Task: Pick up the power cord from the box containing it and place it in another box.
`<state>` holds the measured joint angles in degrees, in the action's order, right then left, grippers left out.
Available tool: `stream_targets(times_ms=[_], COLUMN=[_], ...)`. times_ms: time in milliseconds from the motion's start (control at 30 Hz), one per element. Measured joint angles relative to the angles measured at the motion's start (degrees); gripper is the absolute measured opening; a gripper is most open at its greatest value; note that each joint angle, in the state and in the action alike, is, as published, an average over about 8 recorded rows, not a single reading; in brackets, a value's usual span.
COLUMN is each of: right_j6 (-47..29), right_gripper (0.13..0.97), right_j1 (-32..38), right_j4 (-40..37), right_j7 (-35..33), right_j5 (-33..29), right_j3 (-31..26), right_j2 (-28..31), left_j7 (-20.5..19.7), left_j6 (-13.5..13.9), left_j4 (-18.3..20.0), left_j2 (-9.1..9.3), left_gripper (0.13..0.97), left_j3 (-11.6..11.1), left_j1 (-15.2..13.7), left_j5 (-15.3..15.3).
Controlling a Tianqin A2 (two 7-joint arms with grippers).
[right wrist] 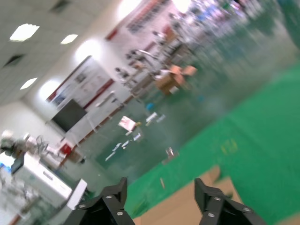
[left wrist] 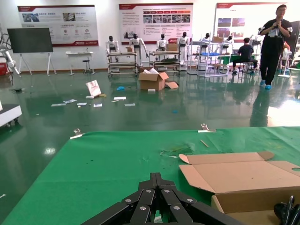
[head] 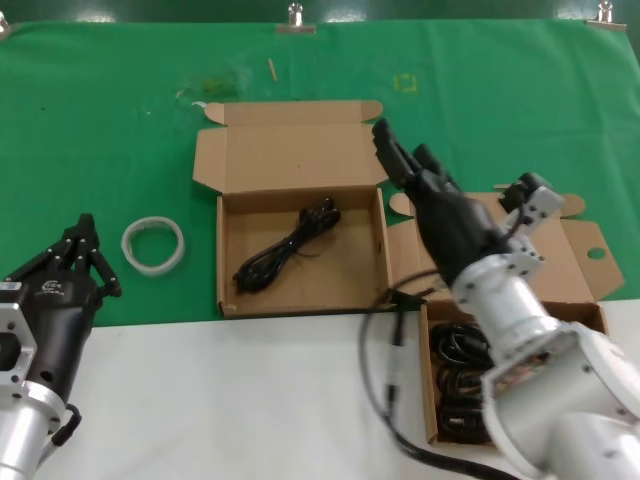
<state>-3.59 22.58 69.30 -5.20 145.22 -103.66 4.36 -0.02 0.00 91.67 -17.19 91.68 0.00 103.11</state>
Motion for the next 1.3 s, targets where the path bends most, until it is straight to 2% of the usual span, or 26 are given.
stream_targets(times_ms=[33, 233, 600, 733, 833, 1000, 1133, 1300], right_j6=[0.10, 0.37, 0.67, 0.84, 0.97, 1.19, 1.36, 1.57], right_gripper=[0.413, 0.573, 0.805, 0.805, 0.847, 0.918, 0.935, 0.965], right_j1=[-0.98, -4.54, -6.53, -7.46, -8.17, -9.36, -10.31, -11.51], right_j4=[2.25, 10.44, 12.15, 12.74, 13.19, 13.94, 14.55, 15.32], right_j7=[-0.01, 0.13, 0.66, 0.92, 1.12, 1.46, 1.72, 2.06], right_j5=[-1.56, -7.48, -11.25, -13.04, -14.40, -16.66, -18.50, -20.78], right_j3=[-0.02, -0.35, 0.87, 1.52, 2.01, 2.83, 3.49, 4.32], right_j2=[1.13, 6.21, 7.24, 7.56, 7.81, 8.22, 8.55, 8.97], left_j7=[0.00, 0.00, 0.00, 0.00, 0.00, 0.00, 0.00, 0.01], left_j6=[0.00, 0.00, 0.00, 0.00, 0.00, 0.00, 0.00, 0.00], left_j4=[0.00, 0.00, 0.00, 0.00, 0.00, 0.00, 0.00, 0.00], left_j2=[0.00, 0.00, 0.00, 0.00, 0.00, 0.00, 0.00, 0.00], left_gripper=[0.140, 0.144, 0.171, 0.208, 0.227, 0.315, 0.368, 0.497], left_j3=[0.00, 0.00, 0.00, 0.00, 0.00, 0.00, 0.00, 0.00], left_j1=[0.00, 0.00, 0.00, 0.00, 0.00, 0.00, 0.00, 0.00], left_j5=[0.00, 0.00, 0.00, 0.01, 0.01, 0.01, 0.00, 0.01])
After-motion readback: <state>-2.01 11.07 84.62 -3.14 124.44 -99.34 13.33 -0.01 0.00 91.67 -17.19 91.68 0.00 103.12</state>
